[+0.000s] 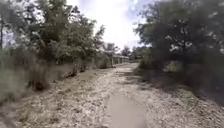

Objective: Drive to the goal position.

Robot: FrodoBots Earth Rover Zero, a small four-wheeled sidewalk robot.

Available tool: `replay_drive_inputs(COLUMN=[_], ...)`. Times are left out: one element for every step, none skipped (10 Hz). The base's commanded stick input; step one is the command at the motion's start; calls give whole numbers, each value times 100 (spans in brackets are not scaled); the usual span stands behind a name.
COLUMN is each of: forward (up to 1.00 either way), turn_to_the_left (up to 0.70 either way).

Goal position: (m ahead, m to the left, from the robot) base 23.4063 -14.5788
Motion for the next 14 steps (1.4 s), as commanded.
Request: replay_drive_inputs(forward=[85, 85, 85, 85, 85, 85, 85, 85, 85, 85, 85, 85, 85, 85], turn_to_the_left=[0, 0, 0, 0, 0, 0, 0, 0, 0, 0, 0, 0, 0, 0])
